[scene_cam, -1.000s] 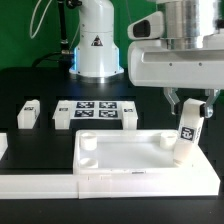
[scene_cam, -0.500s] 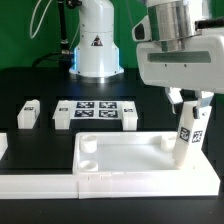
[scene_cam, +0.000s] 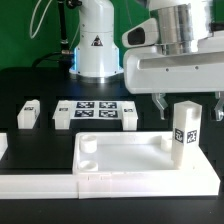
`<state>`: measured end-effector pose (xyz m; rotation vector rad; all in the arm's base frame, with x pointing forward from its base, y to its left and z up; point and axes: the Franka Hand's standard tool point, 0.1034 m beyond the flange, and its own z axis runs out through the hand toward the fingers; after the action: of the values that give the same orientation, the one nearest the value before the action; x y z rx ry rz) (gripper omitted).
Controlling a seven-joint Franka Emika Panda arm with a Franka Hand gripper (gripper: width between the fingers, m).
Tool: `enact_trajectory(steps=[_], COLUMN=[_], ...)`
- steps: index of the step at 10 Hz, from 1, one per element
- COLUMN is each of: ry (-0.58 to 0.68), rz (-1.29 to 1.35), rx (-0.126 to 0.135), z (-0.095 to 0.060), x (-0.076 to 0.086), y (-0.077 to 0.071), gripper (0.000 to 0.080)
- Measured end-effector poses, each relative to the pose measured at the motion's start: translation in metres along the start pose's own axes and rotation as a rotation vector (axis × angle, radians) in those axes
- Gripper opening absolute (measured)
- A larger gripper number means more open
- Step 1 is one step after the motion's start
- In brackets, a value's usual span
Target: Assemble desk
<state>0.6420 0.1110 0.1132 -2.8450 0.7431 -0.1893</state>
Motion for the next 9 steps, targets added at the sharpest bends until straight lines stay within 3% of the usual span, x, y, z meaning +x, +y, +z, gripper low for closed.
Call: enact_trajectory(steps=[3,4,6,7,8,9], ry=[0.005,0.009,0.006,-0.017,-0.015,-0.015], rz=[-0.223,-0.350,-0.755,-0.928,-0.895,-0.881], rx=[-0.001,-0.013,-0.077,-0.093,-0.086,-0.086], z=[0.001,0.001,0.000,0.000,0.001,0.001], x=[-0.002,-0.003,-0.006,-0.006,-0.006,-0.006], y=[0.003,0.002,-0.007,-0.007,-0.008,-0.008], gripper=[0.0649,0.0649,0.0649,0.0649,0.0649,0.0539])
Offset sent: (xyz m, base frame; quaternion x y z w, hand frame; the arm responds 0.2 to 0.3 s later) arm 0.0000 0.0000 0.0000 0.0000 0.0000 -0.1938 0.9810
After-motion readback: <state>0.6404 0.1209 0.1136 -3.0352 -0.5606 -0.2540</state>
